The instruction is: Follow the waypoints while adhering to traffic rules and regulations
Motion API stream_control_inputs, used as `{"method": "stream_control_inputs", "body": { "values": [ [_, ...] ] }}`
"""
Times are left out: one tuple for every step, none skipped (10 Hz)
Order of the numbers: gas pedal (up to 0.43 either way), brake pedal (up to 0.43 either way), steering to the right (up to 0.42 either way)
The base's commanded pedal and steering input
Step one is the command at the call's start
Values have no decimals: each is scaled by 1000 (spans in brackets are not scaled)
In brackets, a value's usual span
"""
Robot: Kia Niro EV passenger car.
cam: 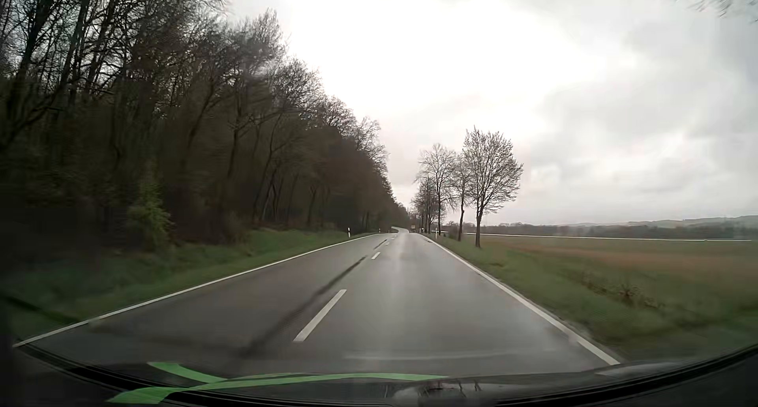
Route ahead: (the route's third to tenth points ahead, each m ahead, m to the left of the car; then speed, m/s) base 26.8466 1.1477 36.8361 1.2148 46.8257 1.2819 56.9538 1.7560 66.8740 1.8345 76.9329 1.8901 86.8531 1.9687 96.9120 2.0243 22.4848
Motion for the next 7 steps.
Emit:
{"method": "stream_control_inputs", "body": {
  "values": [
    [150, 0, 0],
    [157, 0, 0],
    [157, 0, 0],
    [150, 0, 0],
    [130, 0, 0],
    [130, 0, 0],
    [118, 0, 0]
  ]
}}
